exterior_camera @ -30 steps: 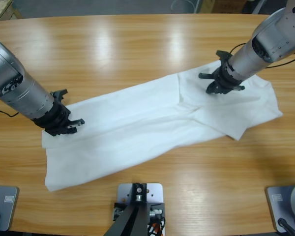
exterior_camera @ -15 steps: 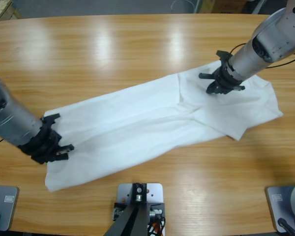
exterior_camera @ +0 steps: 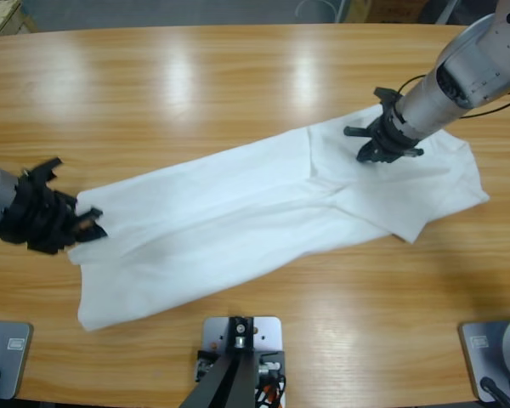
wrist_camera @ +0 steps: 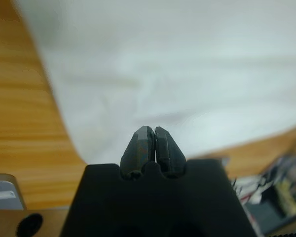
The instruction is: Fold clothes
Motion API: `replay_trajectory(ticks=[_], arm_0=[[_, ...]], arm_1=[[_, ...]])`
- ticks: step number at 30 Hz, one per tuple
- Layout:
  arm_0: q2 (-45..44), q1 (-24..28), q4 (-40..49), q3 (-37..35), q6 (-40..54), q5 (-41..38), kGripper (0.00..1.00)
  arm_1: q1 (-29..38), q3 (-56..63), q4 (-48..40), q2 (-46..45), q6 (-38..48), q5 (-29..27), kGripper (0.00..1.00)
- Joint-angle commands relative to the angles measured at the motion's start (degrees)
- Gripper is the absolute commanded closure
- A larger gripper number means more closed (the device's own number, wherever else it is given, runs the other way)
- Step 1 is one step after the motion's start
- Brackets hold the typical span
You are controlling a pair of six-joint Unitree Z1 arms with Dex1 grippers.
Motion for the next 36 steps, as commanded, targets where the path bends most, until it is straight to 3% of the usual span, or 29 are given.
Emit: replay_trajectory(ticks=[1, 11, 36], arm_0=[[5.0, 5.5, -0.8, -0.1, -2.3, 5.4, 1.000], [10.8, 3.6, -5.9, 5.0, -1.5, 3.8, 1.000], [2.3, -3.0, -9.8, 10.9, -3.5, -1.2, 1.000]], arm_1=[[-1.1, 5.7, 0.3, 4.4, -1.3, -0.8, 1.000], [-1.2, 5.7, 0.3, 4.6, -2.2, -1.1, 1.000], [-1.2, 5.8, -0.9, 6.4, -2.2, -0.8, 1.000]])
